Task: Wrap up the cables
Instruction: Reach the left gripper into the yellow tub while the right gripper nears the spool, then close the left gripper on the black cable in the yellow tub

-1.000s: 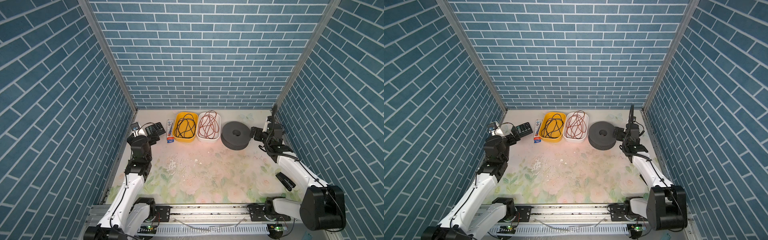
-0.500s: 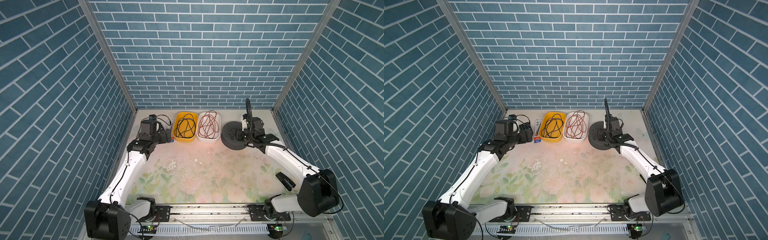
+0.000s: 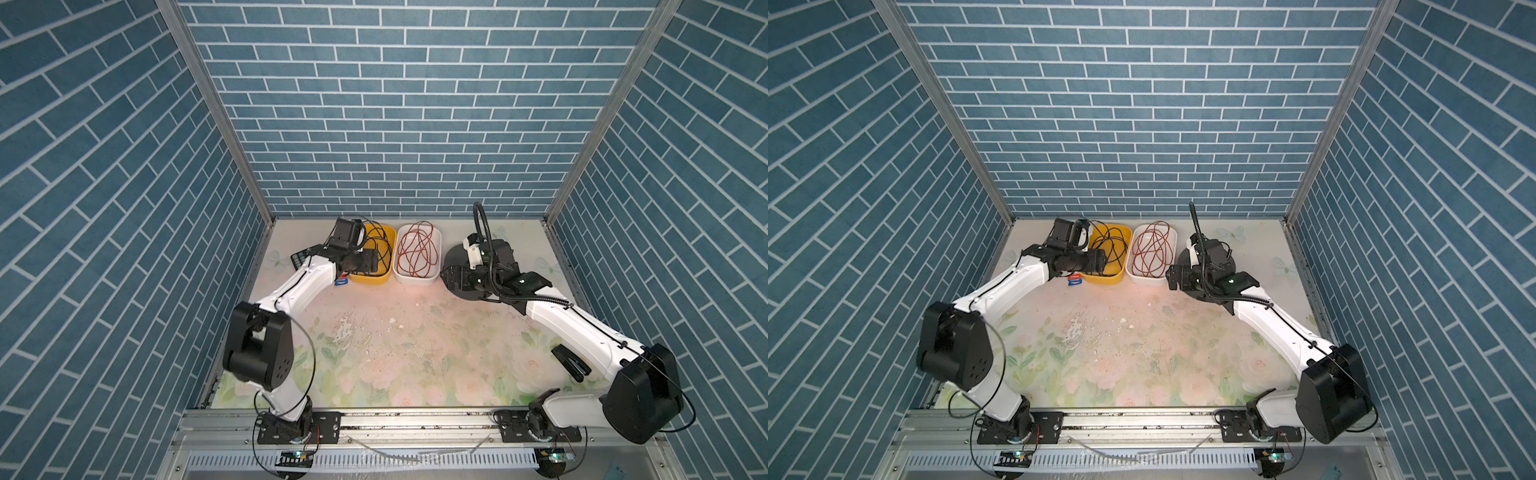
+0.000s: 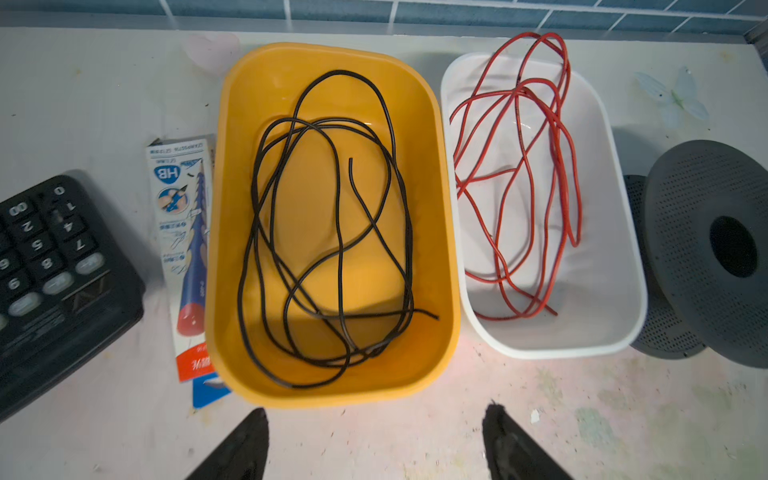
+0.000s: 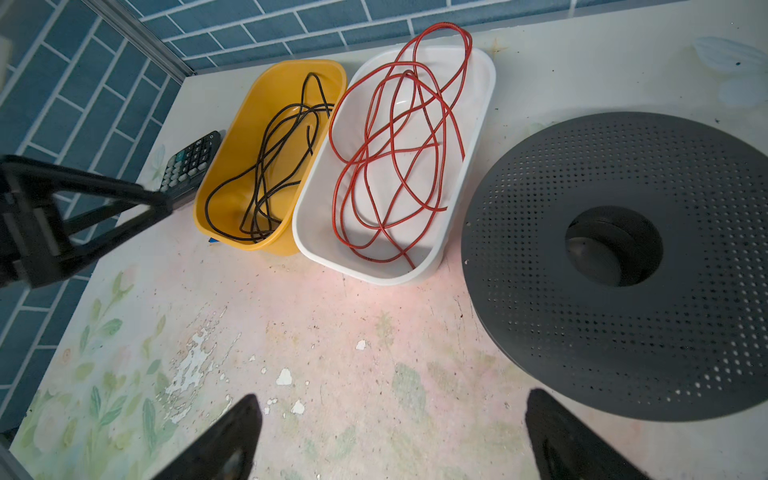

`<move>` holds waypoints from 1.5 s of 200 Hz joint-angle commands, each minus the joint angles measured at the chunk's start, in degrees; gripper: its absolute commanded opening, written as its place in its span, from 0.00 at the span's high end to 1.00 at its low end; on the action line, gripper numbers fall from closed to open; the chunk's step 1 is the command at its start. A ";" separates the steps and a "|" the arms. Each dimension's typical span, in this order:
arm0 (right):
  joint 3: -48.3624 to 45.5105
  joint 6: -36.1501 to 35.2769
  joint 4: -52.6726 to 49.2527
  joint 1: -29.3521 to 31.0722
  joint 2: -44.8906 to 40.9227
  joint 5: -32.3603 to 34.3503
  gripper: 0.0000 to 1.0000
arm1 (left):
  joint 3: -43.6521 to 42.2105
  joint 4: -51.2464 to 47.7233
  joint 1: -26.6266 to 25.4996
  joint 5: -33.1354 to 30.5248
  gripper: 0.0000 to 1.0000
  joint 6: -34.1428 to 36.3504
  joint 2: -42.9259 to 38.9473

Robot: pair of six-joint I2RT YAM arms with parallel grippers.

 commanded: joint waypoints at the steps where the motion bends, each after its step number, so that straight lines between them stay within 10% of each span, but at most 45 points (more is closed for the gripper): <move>1: -2.57 1.90 -0.18 0.47 -2.83 0.41 0.01 | 6.63 -2.30 -0.93 -0.63 0.22 0.96 6.83; 71: -5.20 0.40 -1.74 0.57 -5.54 1.78 0.01 | 27.23 -12.11 -2.51 -4.39 0.26 2.28 25.94; 203: -6.53 -0.14 -1.95 0.66 -5.06 1.12 0.01 | 35.25 -13.97 -2.40 -8.08 0.32 0.07 39.86; 300: -6.22 0.52 -2.30 0.83 -5.97 0.06 0.01 | 35.25 -14.26 -1.35 -8.75 0.86 0.01 41.22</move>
